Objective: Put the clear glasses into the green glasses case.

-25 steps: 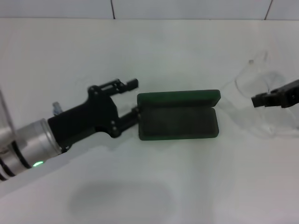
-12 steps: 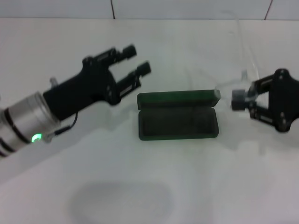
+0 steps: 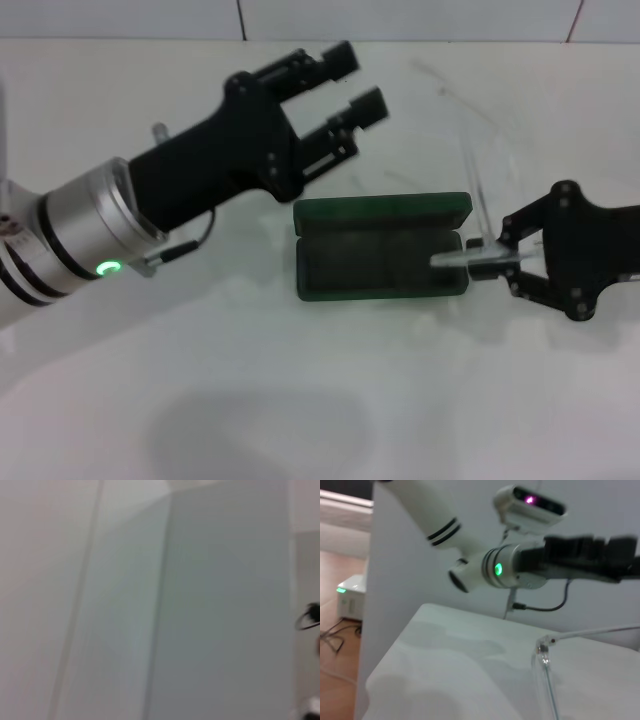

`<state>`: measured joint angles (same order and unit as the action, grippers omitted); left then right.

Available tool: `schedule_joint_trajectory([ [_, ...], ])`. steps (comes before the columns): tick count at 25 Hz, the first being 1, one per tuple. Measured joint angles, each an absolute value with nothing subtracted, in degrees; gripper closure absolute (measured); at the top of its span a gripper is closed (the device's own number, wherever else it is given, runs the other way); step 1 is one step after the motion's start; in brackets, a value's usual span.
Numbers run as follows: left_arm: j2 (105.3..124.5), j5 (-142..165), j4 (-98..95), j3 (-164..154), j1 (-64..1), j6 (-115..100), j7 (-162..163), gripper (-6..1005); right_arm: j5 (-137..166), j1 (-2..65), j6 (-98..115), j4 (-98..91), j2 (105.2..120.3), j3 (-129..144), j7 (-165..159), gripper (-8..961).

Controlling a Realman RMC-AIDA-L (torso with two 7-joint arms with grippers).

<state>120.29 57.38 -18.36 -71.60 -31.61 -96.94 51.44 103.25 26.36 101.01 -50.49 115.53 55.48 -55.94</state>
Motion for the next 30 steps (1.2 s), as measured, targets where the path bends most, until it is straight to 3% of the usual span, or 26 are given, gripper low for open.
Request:
schedule_joint_trajectory([
  [30, 120.15, 58.3, -16.1, -77.3, -34.5, -98.5, 50.4, 472, 93.2, 28.3, 99.7, -48.7, 116.04, 65.6, -40.7, 831],
])
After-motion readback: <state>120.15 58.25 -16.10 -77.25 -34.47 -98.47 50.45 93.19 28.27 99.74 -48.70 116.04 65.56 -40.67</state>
